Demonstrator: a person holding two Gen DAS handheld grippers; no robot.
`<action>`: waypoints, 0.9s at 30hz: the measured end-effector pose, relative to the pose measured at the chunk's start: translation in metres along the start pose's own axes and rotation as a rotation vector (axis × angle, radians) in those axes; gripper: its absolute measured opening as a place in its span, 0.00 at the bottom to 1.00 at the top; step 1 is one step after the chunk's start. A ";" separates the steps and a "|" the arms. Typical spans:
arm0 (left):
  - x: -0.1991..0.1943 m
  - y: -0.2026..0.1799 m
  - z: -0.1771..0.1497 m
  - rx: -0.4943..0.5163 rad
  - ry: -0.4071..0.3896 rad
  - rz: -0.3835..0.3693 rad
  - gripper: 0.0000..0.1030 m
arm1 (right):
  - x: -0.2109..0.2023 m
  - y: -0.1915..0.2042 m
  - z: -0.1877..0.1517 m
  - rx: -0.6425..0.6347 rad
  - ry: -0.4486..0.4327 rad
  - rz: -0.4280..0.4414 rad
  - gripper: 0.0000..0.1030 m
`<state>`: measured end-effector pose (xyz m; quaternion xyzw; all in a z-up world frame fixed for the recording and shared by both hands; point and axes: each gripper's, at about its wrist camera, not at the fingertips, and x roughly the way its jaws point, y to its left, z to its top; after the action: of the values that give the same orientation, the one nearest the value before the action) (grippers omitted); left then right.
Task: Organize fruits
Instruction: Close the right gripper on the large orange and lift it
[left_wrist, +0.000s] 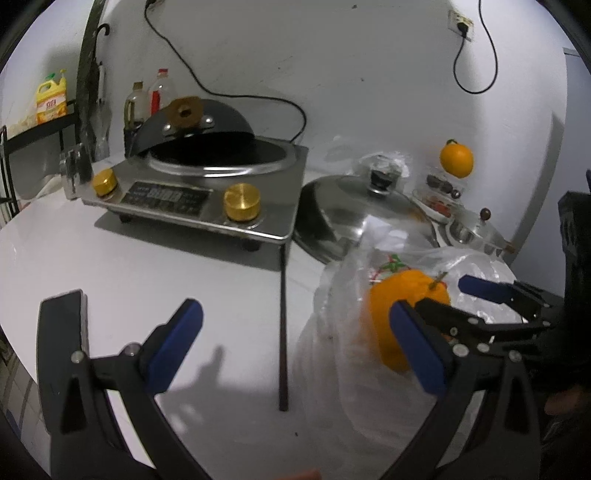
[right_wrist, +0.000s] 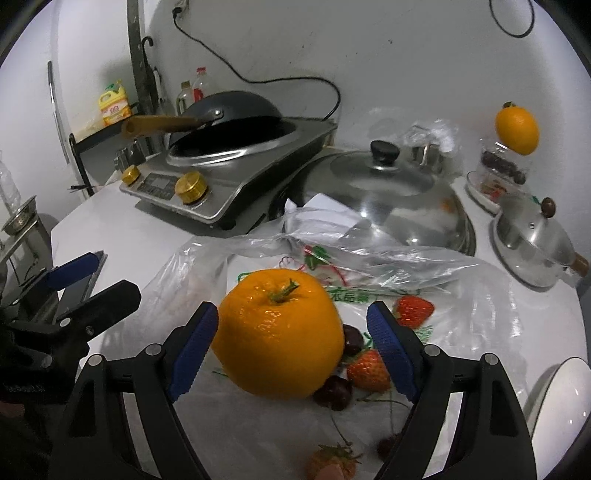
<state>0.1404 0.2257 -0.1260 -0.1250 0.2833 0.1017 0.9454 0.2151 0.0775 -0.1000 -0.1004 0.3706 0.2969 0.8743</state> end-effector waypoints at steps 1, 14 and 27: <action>0.002 0.001 0.000 -0.005 0.000 0.000 0.99 | 0.002 0.001 0.000 0.000 0.006 0.010 0.83; 0.010 0.010 -0.002 -0.032 0.000 -0.009 0.99 | 0.038 0.007 -0.001 -0.006 0.098 0.036 0.92; 0.013 0.011 -0.006 -0.033 0.010 -0.013 0.99 | 0.057 0.018 -0.004 -0.070 0.125 -0.028 0.95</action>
<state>0.1455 0.2357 -0.1404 -0.1430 0.2856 0.0994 0.9424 0.2330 0.1159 -0.1422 -0.1542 0.4125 0.2906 0.8495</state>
